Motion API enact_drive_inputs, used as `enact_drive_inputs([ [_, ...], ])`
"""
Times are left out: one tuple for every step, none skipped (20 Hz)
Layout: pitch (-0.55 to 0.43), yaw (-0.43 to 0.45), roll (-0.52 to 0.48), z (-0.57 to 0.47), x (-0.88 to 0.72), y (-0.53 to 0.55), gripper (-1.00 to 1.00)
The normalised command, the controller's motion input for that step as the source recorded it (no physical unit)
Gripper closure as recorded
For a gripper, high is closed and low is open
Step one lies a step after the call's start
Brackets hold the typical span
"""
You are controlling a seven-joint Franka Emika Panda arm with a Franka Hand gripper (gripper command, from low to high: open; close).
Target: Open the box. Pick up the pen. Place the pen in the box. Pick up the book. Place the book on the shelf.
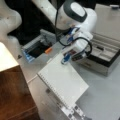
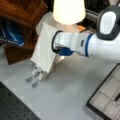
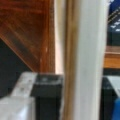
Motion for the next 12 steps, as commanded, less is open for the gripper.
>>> enact_drive_inputs([
  [-0.009,-0.250,0.029,0.32,0.08,0.18,1.00],
  [0.024,-0.262,0.051,0.31,0.08,0.14,1.00],
  [0.038,-0.263,0.069,0.28,0.08,0.11,1.00],
  [0.083,-0.281,0.077,0.29,0.08,0.09,1.00],
  [0.109,-0.285,0.085,0.32,0.06,0.08,1.00],
  [0.119,-0.280,0.091,0.33,0.06,0.08,1.00],
  [0.153,-0.299,0.096,0.36,0.04,0.08,1.00],
  [0.185,-0.328,0.099,0.40,0.02,0.09,1.00],
  [0.188,-0.326,0.102,0.41,0.01,0.10,1.00],
  [0.194,-0.361,0.138,0.43,0.00,0.10,1.00],
  [0.189,-0.377,0.167,0.45,0.00,0.09,1.00],
  [0.174,-0.367,0.177,0.45,0.01,0.08,1.00],
])
